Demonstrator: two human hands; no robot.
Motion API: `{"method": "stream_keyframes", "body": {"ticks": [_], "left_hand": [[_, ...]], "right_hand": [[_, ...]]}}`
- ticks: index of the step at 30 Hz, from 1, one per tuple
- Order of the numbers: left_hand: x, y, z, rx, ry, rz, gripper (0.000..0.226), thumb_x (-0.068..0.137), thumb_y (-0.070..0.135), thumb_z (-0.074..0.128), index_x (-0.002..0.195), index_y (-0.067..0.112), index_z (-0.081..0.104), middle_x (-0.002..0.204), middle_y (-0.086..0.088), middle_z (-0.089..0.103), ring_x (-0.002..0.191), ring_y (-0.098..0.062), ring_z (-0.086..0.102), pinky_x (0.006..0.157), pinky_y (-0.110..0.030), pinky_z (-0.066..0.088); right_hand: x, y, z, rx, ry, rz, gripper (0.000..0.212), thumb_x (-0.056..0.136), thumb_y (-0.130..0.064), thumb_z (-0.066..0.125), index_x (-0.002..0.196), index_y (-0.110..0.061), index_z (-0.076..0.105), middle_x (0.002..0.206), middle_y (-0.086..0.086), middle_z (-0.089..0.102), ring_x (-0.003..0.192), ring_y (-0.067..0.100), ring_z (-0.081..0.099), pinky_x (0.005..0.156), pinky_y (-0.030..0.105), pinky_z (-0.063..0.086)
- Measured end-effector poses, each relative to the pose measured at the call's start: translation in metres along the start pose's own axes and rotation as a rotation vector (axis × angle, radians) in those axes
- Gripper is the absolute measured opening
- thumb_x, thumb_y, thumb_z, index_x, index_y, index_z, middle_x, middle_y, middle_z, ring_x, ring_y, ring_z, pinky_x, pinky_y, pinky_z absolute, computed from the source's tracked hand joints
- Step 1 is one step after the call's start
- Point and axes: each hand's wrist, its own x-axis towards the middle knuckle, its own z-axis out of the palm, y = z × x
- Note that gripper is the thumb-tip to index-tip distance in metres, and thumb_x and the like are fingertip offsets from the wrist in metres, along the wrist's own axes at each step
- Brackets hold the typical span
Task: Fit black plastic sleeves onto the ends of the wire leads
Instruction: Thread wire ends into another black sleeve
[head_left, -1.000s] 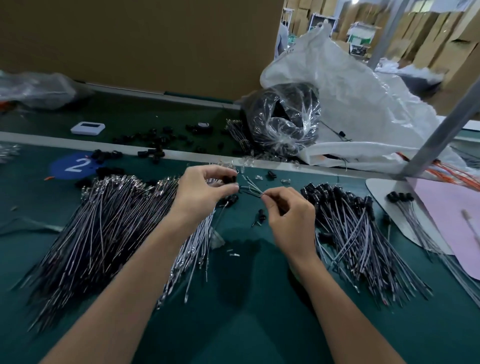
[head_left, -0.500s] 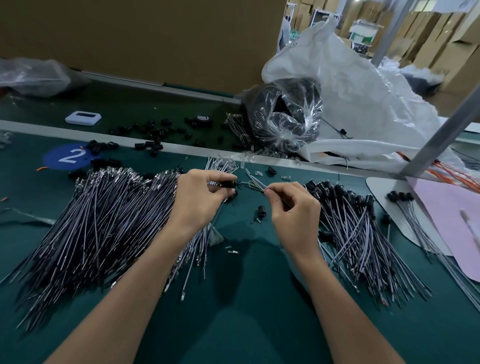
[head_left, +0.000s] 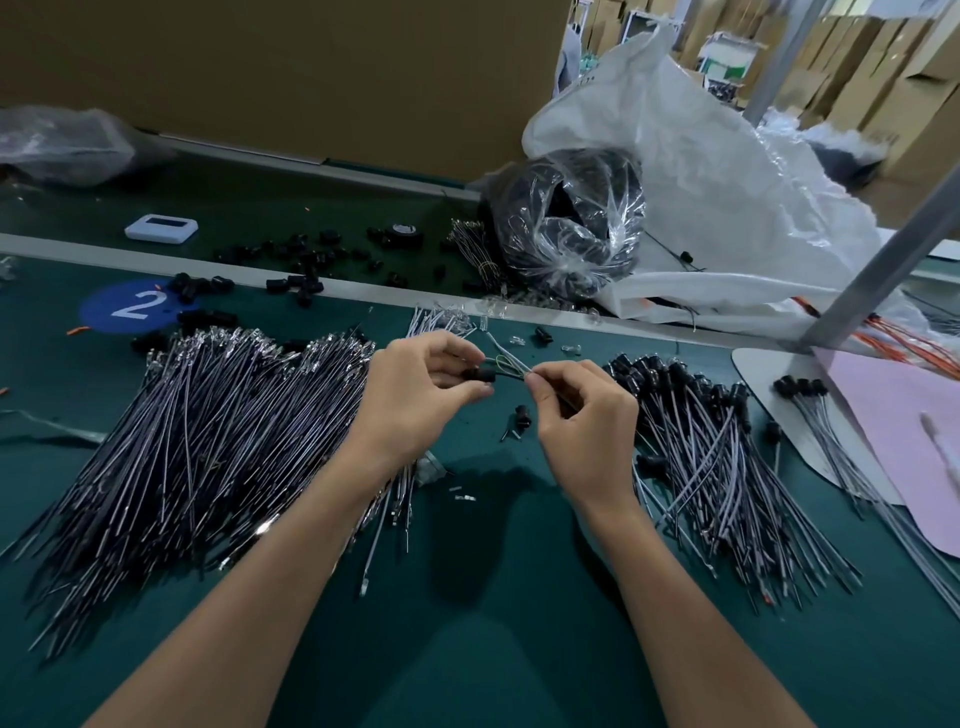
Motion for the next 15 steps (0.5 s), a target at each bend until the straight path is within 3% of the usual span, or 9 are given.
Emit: {"method": "stream_keyframes", "body": {"ticks": [5, 10, 15], "left_hand": [[-0.0017, 0.0033, -0.0048, -0.246, -0.056, -0.086, 0.022, 0.075, -0.002, 0.079, 0.091, 0.013, 0.074, 0.087, -0.006, 0.077, 0.082, -0.022, 0.074, 0.077, -0.029, 0.059], [-0.0043, 0.0046, 0.0004, -0.386, -0.077, -0.114, 0.019, 0.075, -0.003, 0.078, 0.093, 0.005, 0.076, 0.085, -0.011, 0.076, 0.08, -0.022, 0.074, 0.071, -0.019, 0.057], [-0.003, 0.0032, -0.0005, -0.597, -0.096, -0.202, 0.021, 0.08, -0.008, 0.068, 0.097, 0.003, 0.073, 0.09, -0.013, 0.076, 0.084, -0.021, 0.074, 0.072, -0.02, 0.057]], "right_hand": [[0.0, -0.0008, 0.0002, 0.054, -0.024, 0.052, 0.005, 0.086, -0.005, 0.071, 0.084, -0.008, 0.074, 0.077, 0.001, 0.067, 0.067, 0.01, 0.06, 0.065, 0.016, 0.048], [-0.0004, -0.0023, 0.0005, 0.126, -0.074, 0.109, 0.004, 0.086, -0.008, 0.072, 0.083, -0.008, 0.075, 0.072, 0.001, 0.07, 0.061, 0.01, 0.061, 0.06, 0.017, 0.047], [0.0012, -0.002, -0.0007, 0.175, -0.071, 0.168, 0.006, 0.088, -0.009, 0.07, 0.084, -0.012, 0.075, 0.065, -0.004, 0.069, 0.055, 0.013, 0.065, 0.054, 0.022, 0.051]]}}
